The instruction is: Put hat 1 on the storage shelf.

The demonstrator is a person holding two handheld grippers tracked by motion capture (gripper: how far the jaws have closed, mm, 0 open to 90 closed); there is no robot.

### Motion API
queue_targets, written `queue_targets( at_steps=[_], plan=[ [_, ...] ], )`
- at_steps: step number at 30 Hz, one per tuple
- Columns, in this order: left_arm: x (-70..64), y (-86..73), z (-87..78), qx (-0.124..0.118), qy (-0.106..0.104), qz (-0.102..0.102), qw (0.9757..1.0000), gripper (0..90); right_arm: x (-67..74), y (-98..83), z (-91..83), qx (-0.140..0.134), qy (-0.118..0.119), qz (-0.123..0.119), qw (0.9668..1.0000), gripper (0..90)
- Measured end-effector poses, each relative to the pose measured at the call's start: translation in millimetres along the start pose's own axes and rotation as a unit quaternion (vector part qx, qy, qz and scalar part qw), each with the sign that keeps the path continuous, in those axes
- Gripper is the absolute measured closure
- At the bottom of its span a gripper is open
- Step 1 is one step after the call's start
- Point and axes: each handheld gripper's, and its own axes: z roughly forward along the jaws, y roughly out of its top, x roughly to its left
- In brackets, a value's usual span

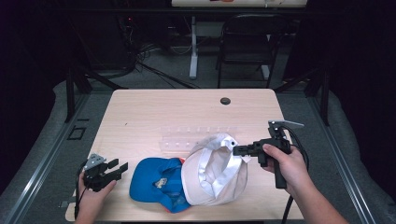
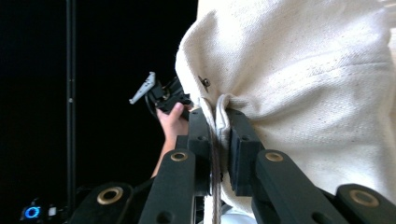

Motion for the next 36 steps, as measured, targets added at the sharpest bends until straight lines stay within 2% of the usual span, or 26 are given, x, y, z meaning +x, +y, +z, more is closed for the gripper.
queue_targets(
  at_steps=[7, 8, 9, 13, 16, 28, 31, 32, 33, 36],
  plan=[
    [0.1, 0.1, -0.2, 0.000, -0.001, 0.000, 1.0000, 50.7, 14.7, 0.6, 0.4, -0.010, 0.013, 0.005, 0.9999, 81.9],
    [0.0, 0.1, -0.3, 0.000, -0.001, 0.000, 1.0000, 50.7, 15.6, 1.3, -1.0, -0.002, 0.012, -0.003, 0.9999, 81.9],
    [-0.1, 0.2, -0.4, 0.001, 0.000, 0.000, 1.0000, 50.7, 17.9, 1.0, -1.0, -0.005, 0.011, -0.002, 0.9999, 81.9],
    [-0.4, 0.1, -0.2, 0.000, -0.001, 0.001, 1.0000, 50.7, 22.9, 1.5, -5.1, -0.005, 0.009, -0.009, 0.9999, 81.9],
    [-0.3, 0.6, -1.0, 0.008, -0.001, 0.003, 1.0000, 50.7, 26.3, 2.2, -9.6, -0.008, 0.012, -0.008, 0.9999, 81.9],
    [-0.7, 0.5, -0.8, 0.007, -0.001, 0.003, 1.0000, 50.7, 39.1, 6.5, -20.1, -0.023, 0.021, -0.007, 0.9995, 81.9],
    [-0.8, 0.4, -0.6, 0.007, -0.001, 0.002, 1.0000, 50.5, 45.4, 8.0, -22.9, -0.029, 0.019, -0.010, 0.9994, 81.9],
    [-0.8, 0.5, -0.5, 0.007, -0.002, 0.003, 1.0000, 50.5, 49.1, 7.7, -22.0, -0.043, 0.020, 0.001, 0.9989, 81.8],
    [-1.0, 0.5, -0.4, 0.007, -0.001, 0.003, 1.0000, 50.4, 49.8, 9.5, -25.0, -0.031, 0.018, -0.012, 0.9993, 81.9],
    [-1.7, 0.2, 0.2, 0.002, -0.001, 0.003, 1.0000, 50.2, 57.1, 12.8, -29.1, -0.040, 0.015, -0.015, 0.9990, 81.9]
  ],
)
